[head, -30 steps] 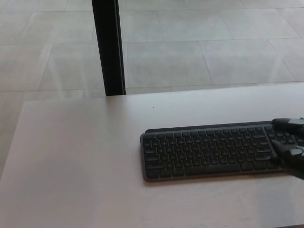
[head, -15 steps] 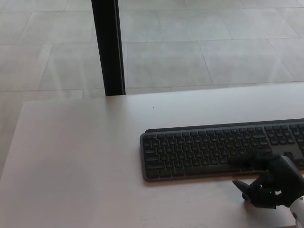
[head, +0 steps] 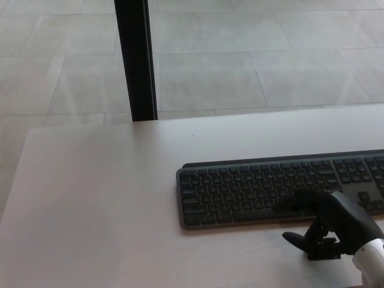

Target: The robot uses its right fingers to click on the space key of the black keyboard placed on the center of the white desk.

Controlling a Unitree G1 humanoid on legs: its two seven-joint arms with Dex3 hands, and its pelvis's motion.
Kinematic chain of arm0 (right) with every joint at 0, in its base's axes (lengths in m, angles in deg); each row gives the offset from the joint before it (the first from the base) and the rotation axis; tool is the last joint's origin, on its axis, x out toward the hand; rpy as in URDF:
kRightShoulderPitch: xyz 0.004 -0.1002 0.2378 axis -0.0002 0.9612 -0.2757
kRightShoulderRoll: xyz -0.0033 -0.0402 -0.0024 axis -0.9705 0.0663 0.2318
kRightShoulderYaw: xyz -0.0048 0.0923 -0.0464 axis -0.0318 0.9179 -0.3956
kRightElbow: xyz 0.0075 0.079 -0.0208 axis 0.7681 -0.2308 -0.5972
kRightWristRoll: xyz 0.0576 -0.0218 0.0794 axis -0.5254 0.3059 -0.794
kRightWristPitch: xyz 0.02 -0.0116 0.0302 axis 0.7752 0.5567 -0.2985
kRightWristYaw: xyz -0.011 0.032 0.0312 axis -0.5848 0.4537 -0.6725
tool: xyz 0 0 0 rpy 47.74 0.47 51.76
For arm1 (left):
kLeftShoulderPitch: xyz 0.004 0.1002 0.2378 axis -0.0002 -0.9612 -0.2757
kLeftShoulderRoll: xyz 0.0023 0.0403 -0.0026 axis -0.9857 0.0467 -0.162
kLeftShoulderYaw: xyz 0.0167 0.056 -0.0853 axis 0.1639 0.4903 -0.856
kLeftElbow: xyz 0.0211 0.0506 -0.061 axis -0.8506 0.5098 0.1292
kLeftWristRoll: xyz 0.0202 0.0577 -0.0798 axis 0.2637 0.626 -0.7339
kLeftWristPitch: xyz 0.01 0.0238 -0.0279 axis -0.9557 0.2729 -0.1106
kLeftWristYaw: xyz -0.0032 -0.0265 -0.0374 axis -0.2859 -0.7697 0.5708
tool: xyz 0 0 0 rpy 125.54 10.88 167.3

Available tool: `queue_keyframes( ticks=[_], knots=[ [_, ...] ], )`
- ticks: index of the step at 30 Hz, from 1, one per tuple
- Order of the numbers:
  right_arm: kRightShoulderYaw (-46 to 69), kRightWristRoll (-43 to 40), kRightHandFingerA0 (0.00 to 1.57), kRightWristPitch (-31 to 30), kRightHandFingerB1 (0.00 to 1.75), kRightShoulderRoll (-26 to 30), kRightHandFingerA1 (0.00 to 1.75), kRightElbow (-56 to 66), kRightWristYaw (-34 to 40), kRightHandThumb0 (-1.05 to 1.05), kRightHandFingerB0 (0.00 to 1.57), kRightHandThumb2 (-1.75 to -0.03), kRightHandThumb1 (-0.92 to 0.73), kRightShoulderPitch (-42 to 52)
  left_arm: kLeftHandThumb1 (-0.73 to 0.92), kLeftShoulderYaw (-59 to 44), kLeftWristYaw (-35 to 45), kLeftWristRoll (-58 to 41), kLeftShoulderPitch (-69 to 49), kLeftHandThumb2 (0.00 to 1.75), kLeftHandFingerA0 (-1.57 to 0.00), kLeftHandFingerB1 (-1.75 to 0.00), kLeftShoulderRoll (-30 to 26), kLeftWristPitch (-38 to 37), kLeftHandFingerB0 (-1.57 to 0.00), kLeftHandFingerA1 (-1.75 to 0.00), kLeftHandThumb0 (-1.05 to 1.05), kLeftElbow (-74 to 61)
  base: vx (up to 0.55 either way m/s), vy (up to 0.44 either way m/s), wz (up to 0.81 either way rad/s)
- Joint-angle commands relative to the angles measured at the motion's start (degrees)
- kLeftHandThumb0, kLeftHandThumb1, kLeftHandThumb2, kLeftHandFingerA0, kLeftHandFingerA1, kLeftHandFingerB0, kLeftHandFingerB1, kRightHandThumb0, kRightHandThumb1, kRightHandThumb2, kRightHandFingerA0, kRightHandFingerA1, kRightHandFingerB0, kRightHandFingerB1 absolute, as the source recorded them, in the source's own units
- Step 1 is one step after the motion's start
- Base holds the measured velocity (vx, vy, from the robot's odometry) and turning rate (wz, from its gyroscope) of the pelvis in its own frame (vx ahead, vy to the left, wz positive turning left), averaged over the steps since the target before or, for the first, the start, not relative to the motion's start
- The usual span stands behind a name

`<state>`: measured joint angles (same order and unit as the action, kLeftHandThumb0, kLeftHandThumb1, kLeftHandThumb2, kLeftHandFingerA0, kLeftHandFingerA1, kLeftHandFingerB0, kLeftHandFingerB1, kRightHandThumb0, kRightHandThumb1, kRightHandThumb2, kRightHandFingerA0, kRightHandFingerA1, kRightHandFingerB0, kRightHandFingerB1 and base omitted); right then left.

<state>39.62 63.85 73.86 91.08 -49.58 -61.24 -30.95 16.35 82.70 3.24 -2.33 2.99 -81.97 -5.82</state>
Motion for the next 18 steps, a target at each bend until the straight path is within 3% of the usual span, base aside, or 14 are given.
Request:
queue_keyframes(
  ticks=[1, 6, 13, 15, 18],
  knots=[
    [0.07, 7.37, 0.92, 1.20, 0.44, 0.88, 0.98, -0.73, -0.20, -0.54, 0.67, -0.58, -0.59, -0.70, 0.59, 0.14, -0.92, -1.48, -0.37, 0.58, -0.74, -0.59, -1.53, 0.55, -0.66, -0.75, -0.50, 0.22, 0.00, 0.000, 0.00],
    [0.32, 9.17, 0.91, 1.16, 0.44, 0.29, 0.96, -0.70, -0.64, -0.55, 0.67, -0.58, -0.60, -0.35, 0.61, 0.35, -1.24, -1.48, -0.44, 0.58, -0.75, -0.58, -1.41, 0.58, -0.63, -0.75, -0.48, 0.34, 0.00, 0.000, 0.00],
    [0.99, 11.22, 0.94, -1.44, 0.42, -2.92, 1.12, -2.47, -0.61, -0.49, 0.65, -0.60, -0.59, -1.66, 0.62, 0.73, -0.07, -1.98, -0.74, 0.59, -0.69, -0.58, -1.50, 0.22, -0.59, -0.73, -0.50, 0.65, 0.00, 0.000, 0.00],
    [2.02, 10.74, 0.99, -1.81, 0.43, -4.41, 1.14, -3.85, -0.12, -0.45, 0.68, -0.58, -0.58, -2.30, 0.62, 1.30, -0.45, -1.66, -0.97, 0.59, -0.70, -0.58, -1.49, -0.22, -0.61, -0.74, -0.51, 0.73, 0.00, 0.000, 0.00],
    [2.65, 11.33, 0.94, -1.27, 0.44, -5.27, 1.22, -5.55, -0.03, -0.43, 0.67, -0.59, -0.57, -2.89, 0.61, 1.60, -0.78, -1.90, -1.03, 0.58, -0.77, -0.59, -1.50, -0.19, -0.66, -0.78, -0.51, 0.54, 0.00, 0.000, 0.00]
  ],
)
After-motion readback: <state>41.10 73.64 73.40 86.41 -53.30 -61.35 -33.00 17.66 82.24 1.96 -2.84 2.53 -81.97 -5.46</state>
